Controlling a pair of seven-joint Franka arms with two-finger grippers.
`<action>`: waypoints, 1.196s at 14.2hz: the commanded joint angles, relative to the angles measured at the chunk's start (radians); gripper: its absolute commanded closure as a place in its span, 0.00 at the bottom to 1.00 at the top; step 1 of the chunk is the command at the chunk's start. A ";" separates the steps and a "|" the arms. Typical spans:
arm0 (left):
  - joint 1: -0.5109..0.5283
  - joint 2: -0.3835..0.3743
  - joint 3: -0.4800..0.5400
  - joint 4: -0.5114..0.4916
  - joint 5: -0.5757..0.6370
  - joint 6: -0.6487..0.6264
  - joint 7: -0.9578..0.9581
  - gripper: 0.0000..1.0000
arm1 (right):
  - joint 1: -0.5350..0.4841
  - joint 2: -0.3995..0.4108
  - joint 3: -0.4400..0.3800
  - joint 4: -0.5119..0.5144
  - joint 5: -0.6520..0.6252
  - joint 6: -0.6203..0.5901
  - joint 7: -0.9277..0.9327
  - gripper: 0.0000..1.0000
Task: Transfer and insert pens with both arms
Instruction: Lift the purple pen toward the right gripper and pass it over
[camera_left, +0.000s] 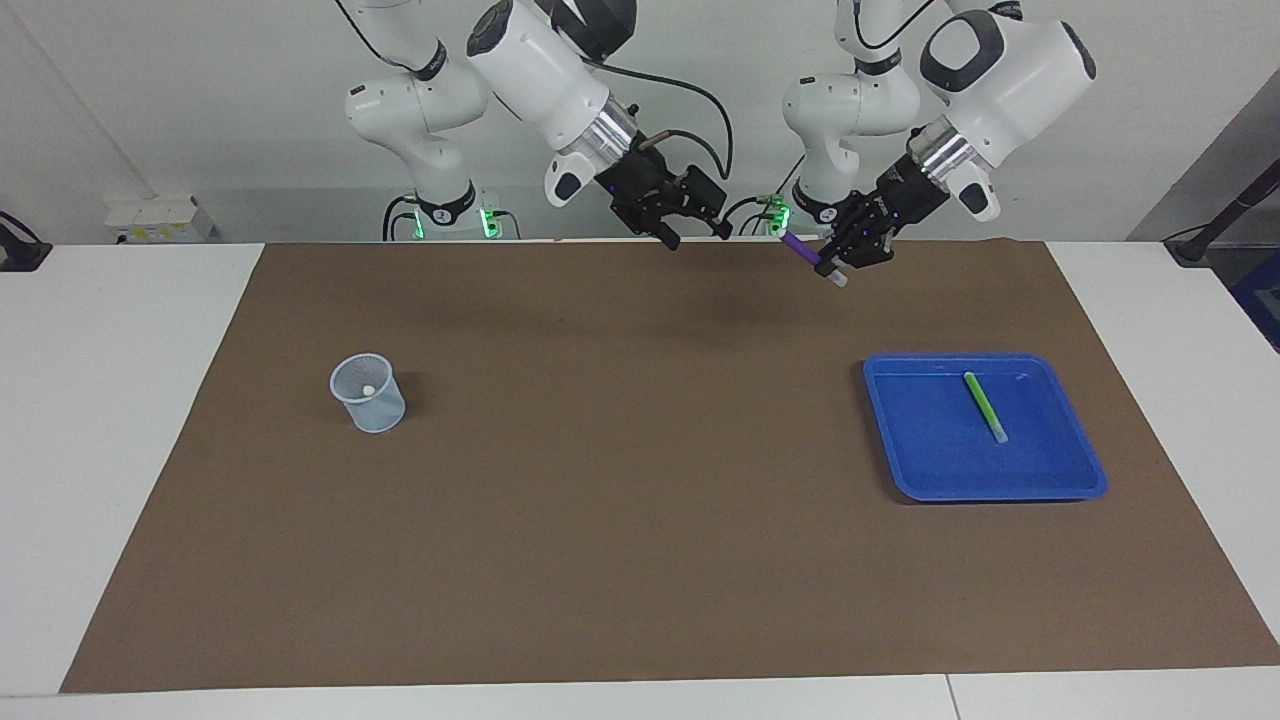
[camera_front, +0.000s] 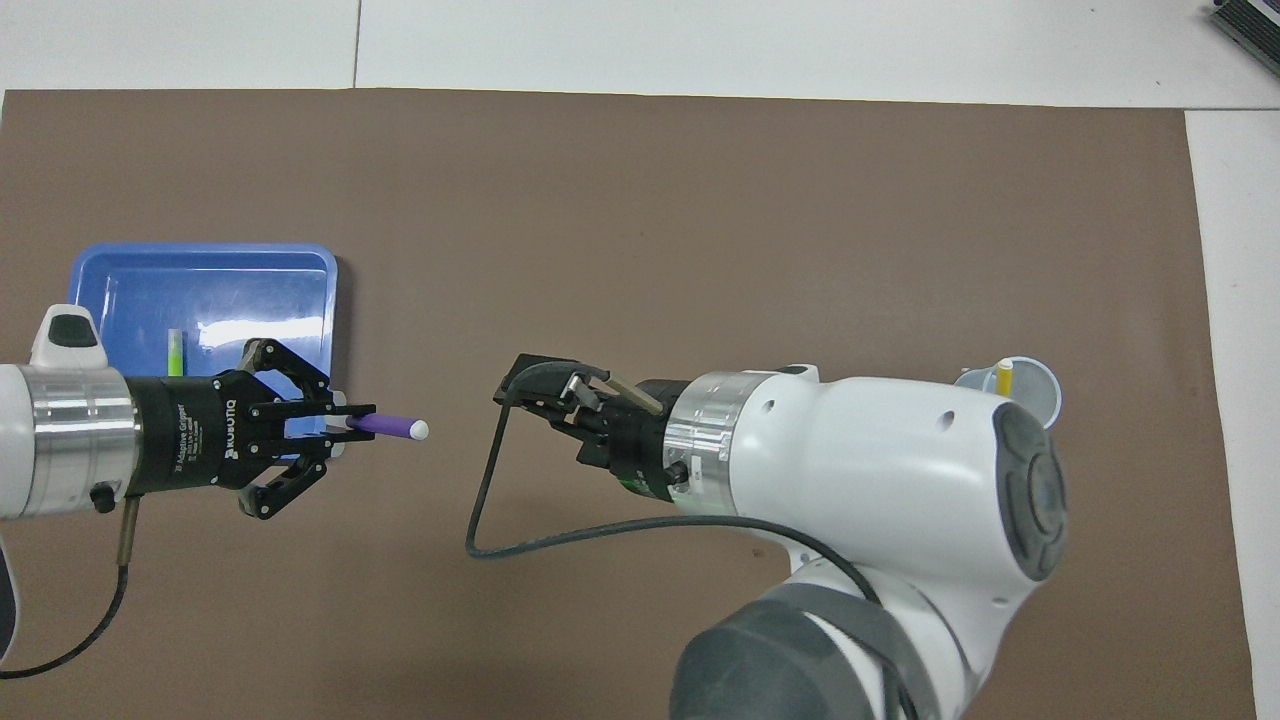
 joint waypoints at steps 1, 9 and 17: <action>-0.070 -0.073 0.001 -0.074 -0.018 0.096 -0.117 1.00 | 0.083 0.008 0.001 0.005 0.022 0.098 0.062 0.00; -0.106 -0.108 -0.037 -0.114 -0.018 0.161 -0.187 1.00 | 0.128 0.074 0.001 0.033 0.022 0.195 0.032 0.00; -0.106 -0.114 -0.037 -0.114 -0.018 0.156 -0.188 1.00 | 0.094 0.071 0.001 0.033 0.022 0.134 -0.045 0.25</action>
